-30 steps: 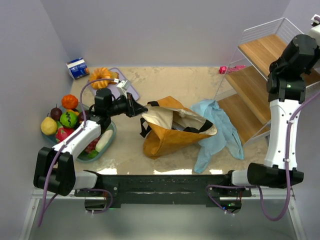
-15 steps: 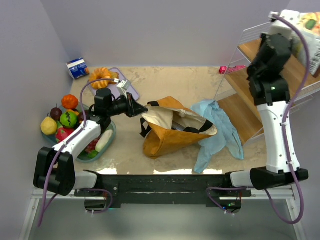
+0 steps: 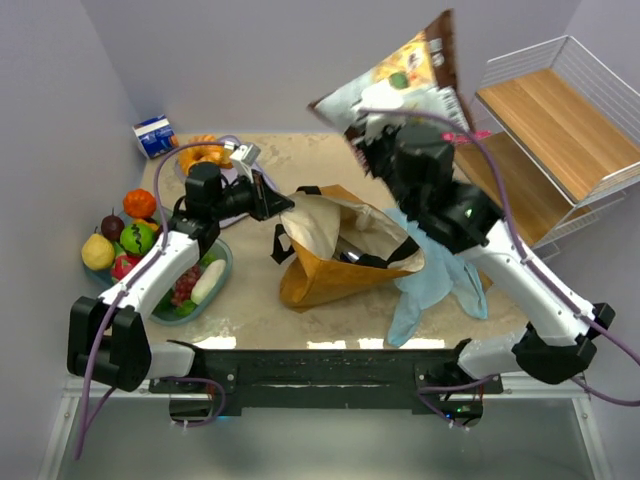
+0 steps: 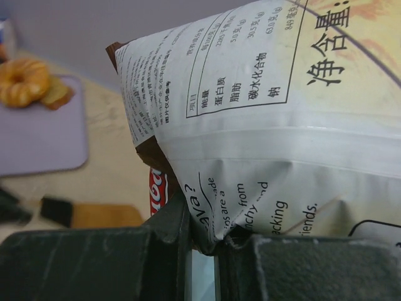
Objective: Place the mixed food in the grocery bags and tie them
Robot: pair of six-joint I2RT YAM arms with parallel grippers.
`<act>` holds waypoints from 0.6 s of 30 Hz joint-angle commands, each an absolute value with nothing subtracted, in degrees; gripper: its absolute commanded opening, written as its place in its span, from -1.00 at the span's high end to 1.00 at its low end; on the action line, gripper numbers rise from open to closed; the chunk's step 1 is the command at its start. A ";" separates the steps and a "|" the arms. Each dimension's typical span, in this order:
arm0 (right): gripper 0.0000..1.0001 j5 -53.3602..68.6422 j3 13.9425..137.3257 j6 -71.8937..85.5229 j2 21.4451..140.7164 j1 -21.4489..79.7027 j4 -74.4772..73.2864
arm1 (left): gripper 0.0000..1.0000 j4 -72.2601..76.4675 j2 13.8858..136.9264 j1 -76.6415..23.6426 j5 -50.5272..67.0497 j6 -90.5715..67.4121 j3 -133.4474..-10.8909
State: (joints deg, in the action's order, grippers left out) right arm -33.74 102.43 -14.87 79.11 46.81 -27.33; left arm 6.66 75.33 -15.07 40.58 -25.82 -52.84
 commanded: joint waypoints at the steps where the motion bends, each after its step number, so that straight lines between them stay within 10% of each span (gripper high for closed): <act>1: 1.00 -27.69 88.74 -14.68 70.51 56.49 -24.72 | 1.00 2.73 76.72 -14.24 34.28 -21.10 -58.18; 18: 1.00 -26.45 71.46 -7.21 69.16 66.26 -32.95 | 1.00 4.39 77.34 -12.30 35.68 -21.80 -58.44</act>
